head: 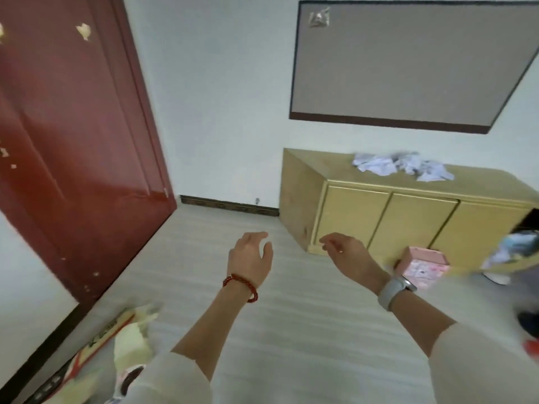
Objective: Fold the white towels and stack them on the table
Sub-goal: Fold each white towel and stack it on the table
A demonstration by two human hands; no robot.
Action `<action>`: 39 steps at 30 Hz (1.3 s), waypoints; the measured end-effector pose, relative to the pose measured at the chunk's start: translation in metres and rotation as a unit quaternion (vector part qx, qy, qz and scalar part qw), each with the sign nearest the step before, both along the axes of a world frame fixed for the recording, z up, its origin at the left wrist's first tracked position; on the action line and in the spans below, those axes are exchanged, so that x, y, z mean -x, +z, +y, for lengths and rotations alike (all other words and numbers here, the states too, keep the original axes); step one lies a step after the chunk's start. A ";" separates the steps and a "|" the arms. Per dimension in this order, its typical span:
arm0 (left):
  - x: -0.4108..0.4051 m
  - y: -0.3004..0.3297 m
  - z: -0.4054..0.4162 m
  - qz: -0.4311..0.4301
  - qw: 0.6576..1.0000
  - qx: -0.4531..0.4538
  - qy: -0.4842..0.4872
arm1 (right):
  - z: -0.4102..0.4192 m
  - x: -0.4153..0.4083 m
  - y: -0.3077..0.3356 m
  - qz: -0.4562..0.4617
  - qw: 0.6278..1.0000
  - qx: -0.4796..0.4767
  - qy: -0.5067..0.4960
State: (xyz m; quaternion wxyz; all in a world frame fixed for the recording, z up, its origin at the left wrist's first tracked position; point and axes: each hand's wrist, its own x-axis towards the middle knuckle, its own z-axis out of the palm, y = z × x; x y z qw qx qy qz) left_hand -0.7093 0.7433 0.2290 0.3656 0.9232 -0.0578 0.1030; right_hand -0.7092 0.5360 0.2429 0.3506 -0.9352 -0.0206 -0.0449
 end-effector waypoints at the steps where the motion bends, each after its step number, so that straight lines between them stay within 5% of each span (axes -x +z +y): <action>1: -0.015 0.000 -0.043 0.006 1.000 0.008 -0.029 | -0.040 -0.003 -0.001 0.009 1.000 0.002 -0.028; 9: -0.115 -0.005 -0.304 0.009 0.974 -0.005 -0.227 | -0.269 -0.041 -0.020 0.048 0.976 -0.036 -0.207; 20: -0.350 -0.046 -0.540 0.052 0.950 -0.033 -0.308 | -0.497 -0.236 -0.048 0.060 0.946 -0.087 -0.305; 28: -0.478 -0.056 -0.710 0.091 0.944 -0.041 -0.313 | -0.638 -0.325 -0.063 0.071 0.917 -0.115 -0.376; 39: -0.630 -0.163 -0.888 0.149 0.966 -0.107 -0.184 | -0.838 -0.492 -0.140 0.122 0.933 -0.135 -0.312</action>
